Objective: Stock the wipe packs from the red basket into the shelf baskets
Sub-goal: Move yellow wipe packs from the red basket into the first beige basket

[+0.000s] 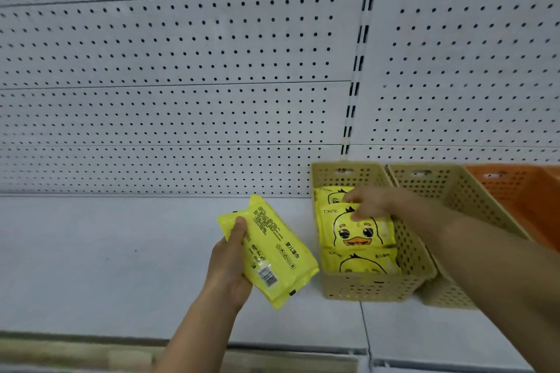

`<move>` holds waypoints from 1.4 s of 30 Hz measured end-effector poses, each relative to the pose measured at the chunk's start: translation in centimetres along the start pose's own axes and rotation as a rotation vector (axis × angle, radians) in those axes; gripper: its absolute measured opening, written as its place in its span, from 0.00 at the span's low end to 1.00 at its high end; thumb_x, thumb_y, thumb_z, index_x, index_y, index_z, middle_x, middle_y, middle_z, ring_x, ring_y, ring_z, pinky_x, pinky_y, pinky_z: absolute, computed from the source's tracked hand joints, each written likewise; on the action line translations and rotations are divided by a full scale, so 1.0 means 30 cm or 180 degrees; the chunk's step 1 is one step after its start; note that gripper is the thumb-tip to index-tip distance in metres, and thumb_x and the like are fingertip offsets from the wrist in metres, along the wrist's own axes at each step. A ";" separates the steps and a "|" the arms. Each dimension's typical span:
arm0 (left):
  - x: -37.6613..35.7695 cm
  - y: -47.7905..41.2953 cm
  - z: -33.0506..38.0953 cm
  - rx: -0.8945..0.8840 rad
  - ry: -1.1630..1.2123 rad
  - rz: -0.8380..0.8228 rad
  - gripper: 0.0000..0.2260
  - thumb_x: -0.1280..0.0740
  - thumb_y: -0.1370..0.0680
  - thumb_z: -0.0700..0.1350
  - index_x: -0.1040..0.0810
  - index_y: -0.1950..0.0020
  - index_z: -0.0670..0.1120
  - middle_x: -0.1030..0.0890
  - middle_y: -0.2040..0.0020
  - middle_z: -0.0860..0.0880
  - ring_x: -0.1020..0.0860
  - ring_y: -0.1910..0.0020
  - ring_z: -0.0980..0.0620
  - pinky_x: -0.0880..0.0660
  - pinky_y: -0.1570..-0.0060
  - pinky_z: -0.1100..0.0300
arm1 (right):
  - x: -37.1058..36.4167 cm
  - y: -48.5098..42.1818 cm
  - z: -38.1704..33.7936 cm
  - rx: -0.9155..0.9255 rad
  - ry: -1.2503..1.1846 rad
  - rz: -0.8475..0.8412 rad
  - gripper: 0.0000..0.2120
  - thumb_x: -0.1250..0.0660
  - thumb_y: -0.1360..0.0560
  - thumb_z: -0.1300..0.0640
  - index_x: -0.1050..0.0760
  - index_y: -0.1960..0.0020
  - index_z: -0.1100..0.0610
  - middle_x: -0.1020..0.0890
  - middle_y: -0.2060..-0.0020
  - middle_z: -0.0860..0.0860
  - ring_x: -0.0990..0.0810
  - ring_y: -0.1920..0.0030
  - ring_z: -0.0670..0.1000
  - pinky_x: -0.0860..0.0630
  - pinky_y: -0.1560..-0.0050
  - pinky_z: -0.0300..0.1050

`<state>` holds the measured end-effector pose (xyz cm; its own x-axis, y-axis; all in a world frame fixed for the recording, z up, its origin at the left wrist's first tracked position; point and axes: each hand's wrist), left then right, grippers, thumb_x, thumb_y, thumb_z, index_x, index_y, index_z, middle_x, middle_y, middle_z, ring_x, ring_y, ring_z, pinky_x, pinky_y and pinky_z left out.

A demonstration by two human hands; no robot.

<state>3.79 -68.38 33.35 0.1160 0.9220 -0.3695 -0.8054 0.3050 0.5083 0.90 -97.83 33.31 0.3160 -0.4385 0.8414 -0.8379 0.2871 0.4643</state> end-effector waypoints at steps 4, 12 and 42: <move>-0.044 0.007 -0.016 0.0072 0.0264 0.0053 0.16 0.41 0.18 0.55 0.22 0.49 0.44 0.16 0.54 0.42 0.18 0.53 0.43 0.23 0.55 0.45 | -0.087 0.006 -0.025 0.0171 0.0646 0.0930 0.25 0.38 0.24 0.64 0.37 0.30 0.53 0.33 0.34 0.56 0.28 0.42 0.56 0.24 0.47 0.52; -0.120 0.014 -0.003 0.0029 0.0715 0.0078 0.15 0.44 0.17 0.54 0.25 0.38 0.47 0.19 0.45 0.44 0.20 0.52 0.45 0.25 0.52 0.44 | -0.158 0.072 -0.019 0.0853 -0.0054 0.0117 0.36 0.41 0.20 0.50 0.61 0.22 0.47 0.64 0.23 0.47 0.63 0.24 0.50 0.53 0.24 0.54; -0.284 -0.060 -0.156 -0.1856 -0.2572 -0.0466 0.04 0.36 0.21 0.48 0.25 0.47 0.51 0.19 0.50 0.52 0.22 0.50 0.52 0.23 0.48 0.50 | -0.002 0.339 0.110 0.0036 -0.3181 0.1185 0.17 0.22 0.35 0.55 0.21 0.49 0.55 0.15 0.54 0.55 0.17 0.53 0.56 0.21 0.50 0.51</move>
<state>1.52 -77.90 31.94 0.4220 0.8362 0.3504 -0.8852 0.4634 -0.0398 -9.10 -97.70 37.06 -0.4652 -0.8259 0.3185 -0.8121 0.5414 0.2179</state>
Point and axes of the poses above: each hand's wrist, its own y-axis away from the middle knuckle, its own x-axis out of the back of the hand, z = x × y
